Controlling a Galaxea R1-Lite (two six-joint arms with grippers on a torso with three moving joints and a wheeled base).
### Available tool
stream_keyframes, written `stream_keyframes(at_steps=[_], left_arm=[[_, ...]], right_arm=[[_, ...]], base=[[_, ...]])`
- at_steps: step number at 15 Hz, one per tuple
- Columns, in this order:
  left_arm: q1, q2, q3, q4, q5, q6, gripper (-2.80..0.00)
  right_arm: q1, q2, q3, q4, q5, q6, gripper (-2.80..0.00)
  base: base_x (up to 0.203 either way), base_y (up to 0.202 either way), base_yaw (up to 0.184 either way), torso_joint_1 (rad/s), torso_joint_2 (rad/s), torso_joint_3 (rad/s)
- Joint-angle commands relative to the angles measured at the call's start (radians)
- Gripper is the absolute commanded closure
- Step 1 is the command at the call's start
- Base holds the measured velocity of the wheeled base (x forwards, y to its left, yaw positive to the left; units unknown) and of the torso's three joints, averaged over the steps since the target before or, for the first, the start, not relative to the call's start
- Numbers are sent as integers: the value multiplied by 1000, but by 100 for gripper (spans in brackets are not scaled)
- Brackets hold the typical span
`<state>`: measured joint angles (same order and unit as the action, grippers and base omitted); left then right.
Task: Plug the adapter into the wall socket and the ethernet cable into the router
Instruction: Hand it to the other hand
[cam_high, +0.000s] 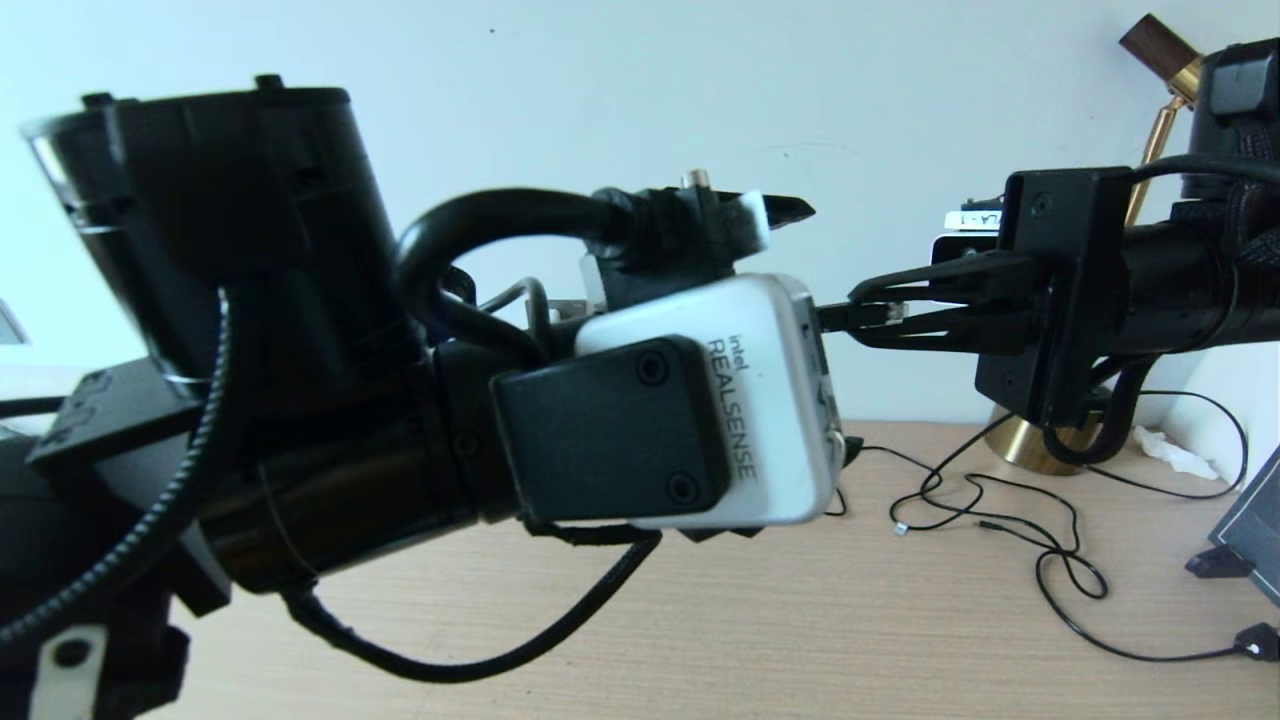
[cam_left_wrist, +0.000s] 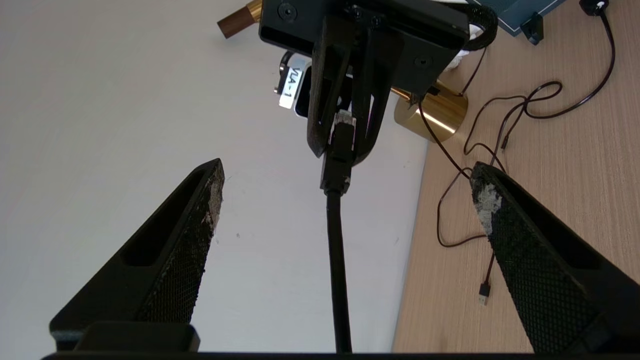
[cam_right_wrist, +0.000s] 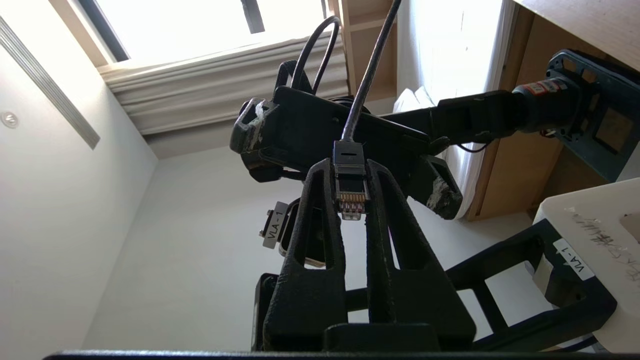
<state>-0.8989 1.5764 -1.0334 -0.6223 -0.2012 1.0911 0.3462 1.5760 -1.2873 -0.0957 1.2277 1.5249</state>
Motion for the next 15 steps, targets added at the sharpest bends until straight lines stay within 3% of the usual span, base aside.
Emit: stream_keyframes(at_steps=[1, 10, 15], left_arm=[[-7, -11, 1, -4, -1, 6, -280], [-14, -35, 24, -4, -3, 4, -280], [-15, -22, 19, -4, -21, 1, -280]], right_arm=[[0, 19, -6, -1, 22, 9, 0], [-3, 38, -20, -2, 139, 8, 0], [-1, 39, -20, -4, 145, 8, 0]], base=[[0, 0, 0, 0, 0, 0], [0, 0, 0, 0, 0, 0], [0, 0, 0, 0, 0, 0]])
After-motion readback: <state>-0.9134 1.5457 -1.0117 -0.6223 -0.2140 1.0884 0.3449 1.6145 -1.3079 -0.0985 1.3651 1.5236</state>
